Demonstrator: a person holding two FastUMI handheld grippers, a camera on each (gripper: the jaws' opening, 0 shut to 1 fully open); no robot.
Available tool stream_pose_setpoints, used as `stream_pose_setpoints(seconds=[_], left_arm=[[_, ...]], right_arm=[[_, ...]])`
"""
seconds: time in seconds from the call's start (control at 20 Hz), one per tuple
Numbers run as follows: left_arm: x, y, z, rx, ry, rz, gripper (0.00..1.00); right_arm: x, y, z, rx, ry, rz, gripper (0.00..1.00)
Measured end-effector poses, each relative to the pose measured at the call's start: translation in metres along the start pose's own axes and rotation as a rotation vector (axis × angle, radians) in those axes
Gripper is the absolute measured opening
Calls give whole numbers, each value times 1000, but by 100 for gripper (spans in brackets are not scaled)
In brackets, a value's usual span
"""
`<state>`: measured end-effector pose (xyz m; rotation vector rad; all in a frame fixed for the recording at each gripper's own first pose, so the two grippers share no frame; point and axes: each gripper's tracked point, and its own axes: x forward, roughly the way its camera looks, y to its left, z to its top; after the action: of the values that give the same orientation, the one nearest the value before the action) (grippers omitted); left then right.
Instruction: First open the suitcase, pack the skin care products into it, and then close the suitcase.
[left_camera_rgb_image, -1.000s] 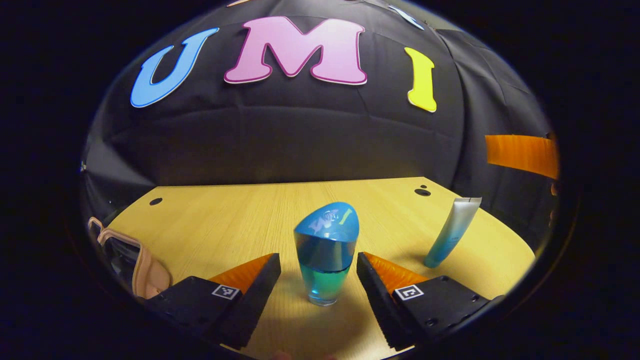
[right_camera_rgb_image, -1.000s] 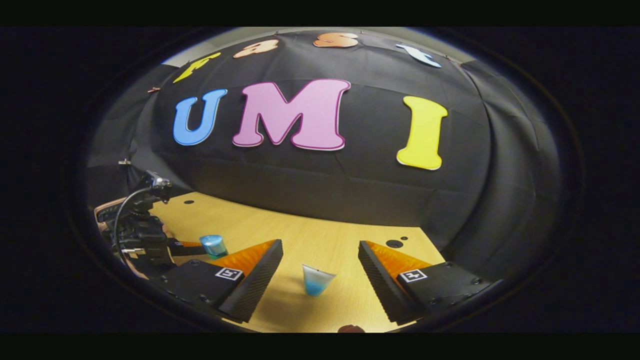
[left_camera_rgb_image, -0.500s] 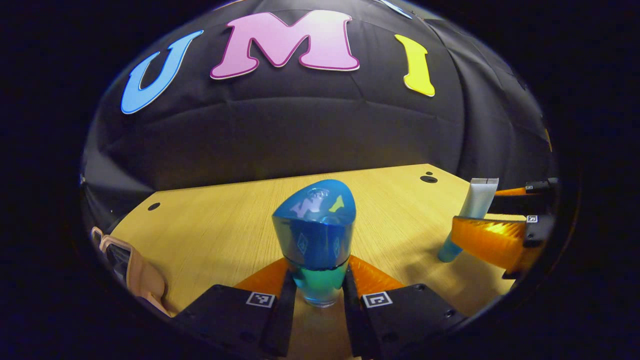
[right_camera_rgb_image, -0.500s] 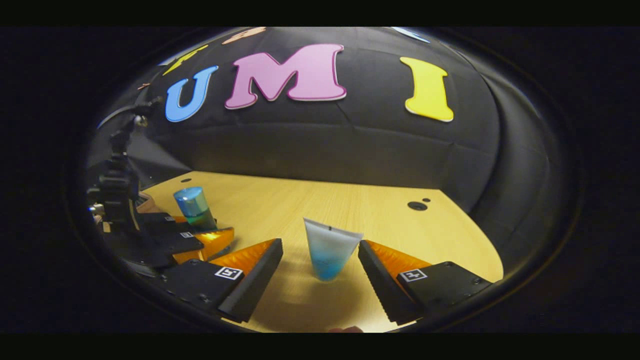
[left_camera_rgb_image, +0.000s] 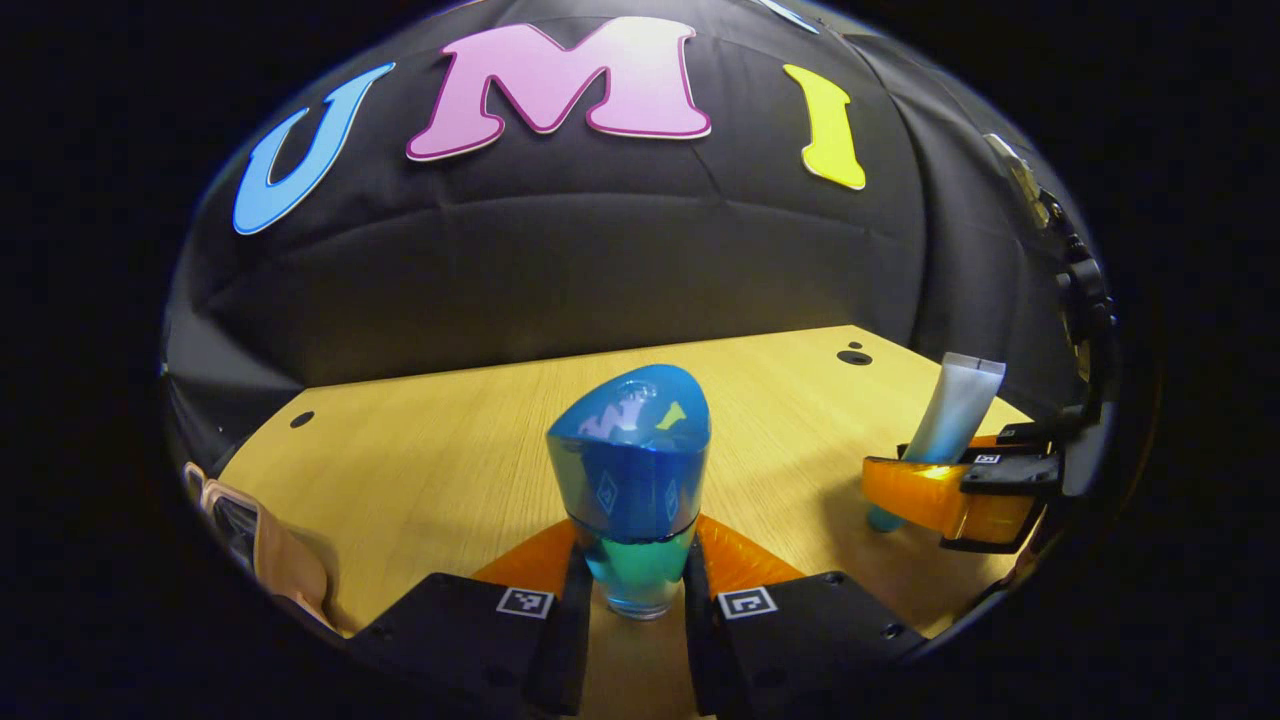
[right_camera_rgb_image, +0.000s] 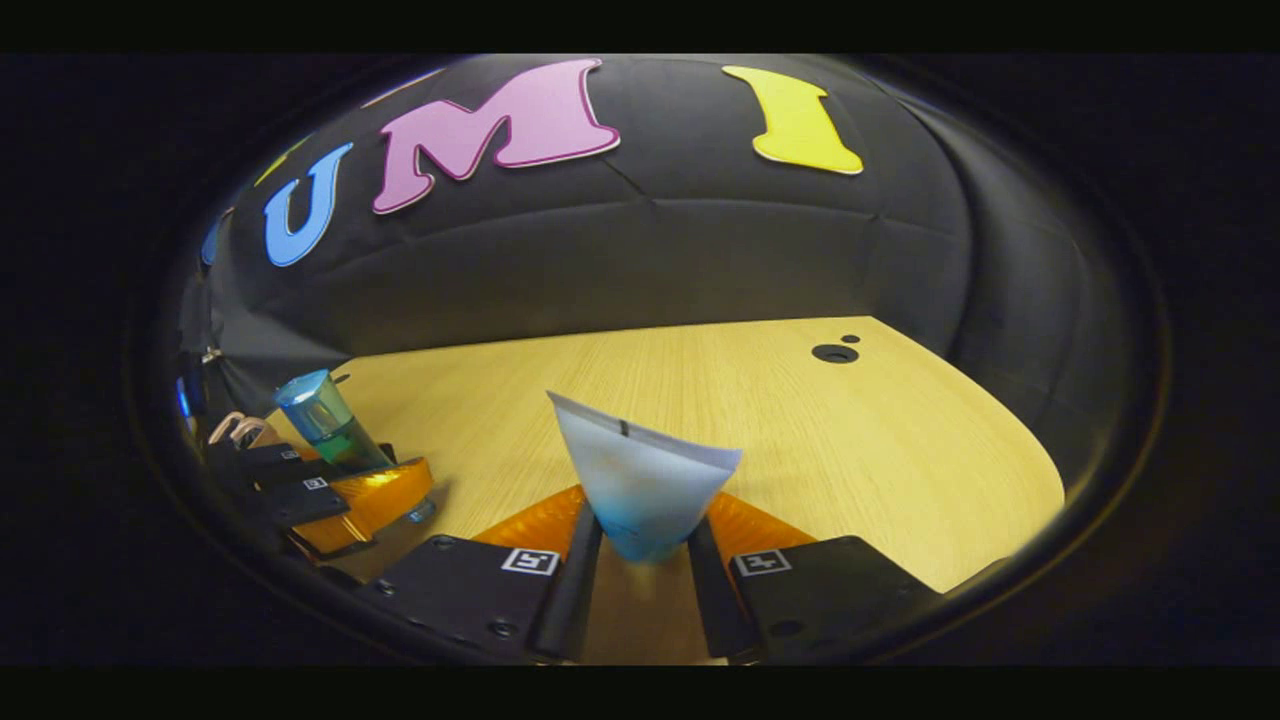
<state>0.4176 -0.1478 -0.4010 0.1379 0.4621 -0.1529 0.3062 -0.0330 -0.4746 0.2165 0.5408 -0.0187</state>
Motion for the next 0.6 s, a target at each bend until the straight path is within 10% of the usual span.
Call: stream_pose_setpoints(seconds=[0.6], left_arm=[[-159, 117, 72, -158, 120, 36, 45]], right_arm=[[-129, 70, 33, -23, 24, 165, 46]])
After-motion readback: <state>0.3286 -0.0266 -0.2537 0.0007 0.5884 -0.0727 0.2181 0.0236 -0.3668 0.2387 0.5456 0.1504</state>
